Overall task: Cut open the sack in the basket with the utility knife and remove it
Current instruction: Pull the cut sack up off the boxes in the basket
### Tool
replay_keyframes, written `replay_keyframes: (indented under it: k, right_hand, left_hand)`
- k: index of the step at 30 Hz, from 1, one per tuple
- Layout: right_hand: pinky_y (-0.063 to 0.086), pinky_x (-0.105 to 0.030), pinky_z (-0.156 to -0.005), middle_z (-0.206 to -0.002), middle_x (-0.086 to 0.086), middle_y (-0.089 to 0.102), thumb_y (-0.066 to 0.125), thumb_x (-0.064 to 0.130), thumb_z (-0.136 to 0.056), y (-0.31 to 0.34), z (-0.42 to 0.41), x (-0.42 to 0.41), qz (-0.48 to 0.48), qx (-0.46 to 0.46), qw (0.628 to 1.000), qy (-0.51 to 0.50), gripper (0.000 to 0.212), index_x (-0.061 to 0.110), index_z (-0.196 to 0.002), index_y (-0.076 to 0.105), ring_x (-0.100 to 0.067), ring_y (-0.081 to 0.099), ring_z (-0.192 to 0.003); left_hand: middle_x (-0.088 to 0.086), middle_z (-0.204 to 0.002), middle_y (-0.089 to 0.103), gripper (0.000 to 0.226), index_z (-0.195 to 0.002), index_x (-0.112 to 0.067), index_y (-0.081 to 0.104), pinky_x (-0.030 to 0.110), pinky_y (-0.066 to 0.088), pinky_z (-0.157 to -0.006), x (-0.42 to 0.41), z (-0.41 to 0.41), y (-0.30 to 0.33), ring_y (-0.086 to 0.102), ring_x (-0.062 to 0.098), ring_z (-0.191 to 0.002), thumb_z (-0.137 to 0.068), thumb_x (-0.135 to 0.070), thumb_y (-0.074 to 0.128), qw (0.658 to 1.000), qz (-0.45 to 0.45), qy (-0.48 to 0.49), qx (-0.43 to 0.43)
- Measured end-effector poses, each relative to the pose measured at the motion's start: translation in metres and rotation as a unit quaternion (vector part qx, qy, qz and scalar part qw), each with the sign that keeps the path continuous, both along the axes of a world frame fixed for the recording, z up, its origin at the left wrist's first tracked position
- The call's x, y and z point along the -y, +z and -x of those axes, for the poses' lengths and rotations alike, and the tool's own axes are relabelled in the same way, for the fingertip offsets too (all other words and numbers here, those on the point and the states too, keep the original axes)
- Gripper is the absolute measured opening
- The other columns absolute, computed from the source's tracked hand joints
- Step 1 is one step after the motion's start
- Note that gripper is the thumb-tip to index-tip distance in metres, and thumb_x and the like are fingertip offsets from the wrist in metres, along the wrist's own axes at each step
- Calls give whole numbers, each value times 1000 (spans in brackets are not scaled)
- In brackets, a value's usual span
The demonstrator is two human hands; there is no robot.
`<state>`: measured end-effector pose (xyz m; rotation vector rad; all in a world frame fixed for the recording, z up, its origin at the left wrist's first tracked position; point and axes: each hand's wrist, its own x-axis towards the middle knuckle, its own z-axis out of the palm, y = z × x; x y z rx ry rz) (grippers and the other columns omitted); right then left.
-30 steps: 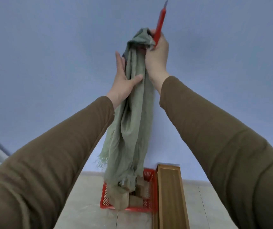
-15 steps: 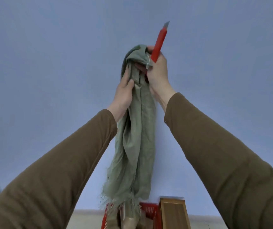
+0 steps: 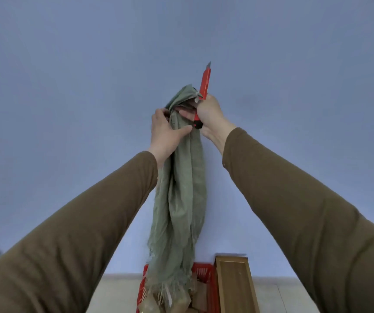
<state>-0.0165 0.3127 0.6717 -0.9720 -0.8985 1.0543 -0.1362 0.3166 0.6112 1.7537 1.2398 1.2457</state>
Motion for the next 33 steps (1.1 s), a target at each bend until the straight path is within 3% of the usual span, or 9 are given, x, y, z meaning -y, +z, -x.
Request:
replay_keyframes:
  k: [2,6,8,11,15,19,23,30,33]
  right_hand:
    - [65,-35,-72,-104,-18,73,47,1,-106,-2,2,0,-23,-48,998,25,20,1,-118,63,-29,75,-89]
    - [64,-30,-71,-109,-12,70,56,7,-106,5,1,-4,-56,-17,995,82,34,1,-140,55,-24,76,-88]
    - [63,-27,-74,-123,-10,64,55,10,-107,-1,-9,-5,-63,44,993,87,49,8,-154,42,-21,77,-88]
    - [52,-24,-72,-107,-5,64,62,13,-102,-22,-29,-5,-109,236,965,17,55,14,-155,46,-15,66,-81]
    - [36,-30,-114,-144,5,55,80,35,-89,-60,-45,-1,-94,443,888,81,52,26,-138,66,-14,52,-135]
    - [56,-30,-96,-122,0,76,79,29,-92,-81,-48,12,39,315,920,228,35,27,-126,70,-15,73,-113]
    - [60,-31,-83,-104,-4,80,79,27,-92,-93,-46,11,61,287,940,172,31,10,-117,74,-17,78,-94]
    - [63,-44,-91,-116,-23,74,66,21,-102,-112,-45,11,135,122,967,179,33,-6,-121,67,-33,76,-102]
    - [63,-42,-83,-101,-17,74,65,23,-103,-124,-44,11,168,89,969,156,22,1,-108,67,-29,75,-90]
  left_hand:
    - [0,-136,41,85,-140,-27,39,39,46,-110,-1,-2,-5,48,19,-129,-72,-48,84,999,-26,36,-13]
    - [13,-127,69,15,-115,-20,65,42,57,-102,1,-2,-1,70,23,-111,-100,-21,64,994,34,-56,88]
    - [12,-113,77,20,-117,-8,71,38,59,-95,-4,4,1,74,22,-100,-104,-18,59,989,61,-63,122]
    - [6,-98,80,16,-107,-10,75,36,60,-89,-12,13,2,77,21,-89,-101,-20,64,981,119,-69,136]
    - [9,-95,81,17,-106,-7,77,34,62,-80,-14,19,0,78,21,-85,-96,-18,69,970,173,-118,128]
    - [16,-109,77,38,-122,3,72,33,63,-75,-18,24,-11,77,26,-93,-94,-23,74,956,203,-117,177]
    - [17,-112,77,51,-119,0,69,39,61,-82,-20,30,-34,75,35,-107,-84,-33,85,963,192,-78,172]
    - [-7,-148,51,104,-163,-38,14,28,52,-106,8,36,-78,61,10,-131,-87,-24,83,955,168,-238,55]
    - [3,-140,63,84,-155,-18,38,36,54,-108,12,28,-91,67,17,-124,-85,-12,85,955,184,-228,39]
